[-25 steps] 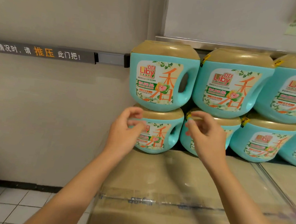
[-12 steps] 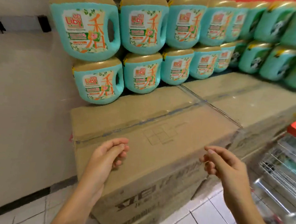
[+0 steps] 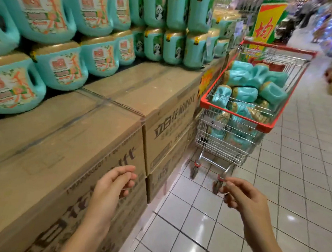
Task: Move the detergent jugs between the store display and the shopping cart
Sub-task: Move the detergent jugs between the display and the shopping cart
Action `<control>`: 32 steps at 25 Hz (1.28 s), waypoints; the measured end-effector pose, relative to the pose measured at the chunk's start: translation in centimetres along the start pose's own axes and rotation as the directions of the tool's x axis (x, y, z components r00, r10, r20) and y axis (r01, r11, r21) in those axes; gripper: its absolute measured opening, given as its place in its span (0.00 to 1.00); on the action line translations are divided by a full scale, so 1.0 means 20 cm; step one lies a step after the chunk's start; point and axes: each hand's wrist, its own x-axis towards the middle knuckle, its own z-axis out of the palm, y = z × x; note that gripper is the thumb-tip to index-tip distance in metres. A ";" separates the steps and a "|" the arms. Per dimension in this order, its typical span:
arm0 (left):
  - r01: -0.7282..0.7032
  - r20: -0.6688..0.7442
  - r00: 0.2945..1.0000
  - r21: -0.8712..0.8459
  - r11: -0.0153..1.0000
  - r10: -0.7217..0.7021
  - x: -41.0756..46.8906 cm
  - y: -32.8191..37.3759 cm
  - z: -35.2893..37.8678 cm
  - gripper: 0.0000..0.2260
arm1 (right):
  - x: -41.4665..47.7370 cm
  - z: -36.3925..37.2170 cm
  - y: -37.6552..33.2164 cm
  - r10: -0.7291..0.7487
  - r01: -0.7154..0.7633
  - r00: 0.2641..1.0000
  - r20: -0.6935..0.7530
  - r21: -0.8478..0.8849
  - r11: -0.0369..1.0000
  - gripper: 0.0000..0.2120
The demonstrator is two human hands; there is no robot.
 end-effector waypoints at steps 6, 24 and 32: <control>0.062 0.093 0.993 0.053 0.997 -0.067 0.20 -0.13 0.71 0.08 | 0.39 -0.60 -0.04 0.009 -0.011 0.992 -0.125 -0.016 1.000 0.05; 0.088 0.253 0.960 0.135 0.987 -0.120 1.43 -0.08 2.37 0.08 | 2.17 -1.27 -0.08 0.084 -0.098 0.981 -0.176 -0.073 0.992 0.06; 0.063 0.258 0.961 0.132 0.989 -0.096 2.16 0.15 3.16 0.09 | 3.24 -1.41 -0.33 -0.005 -0.011 0.985 -0.170 -0.093 0.996 0.06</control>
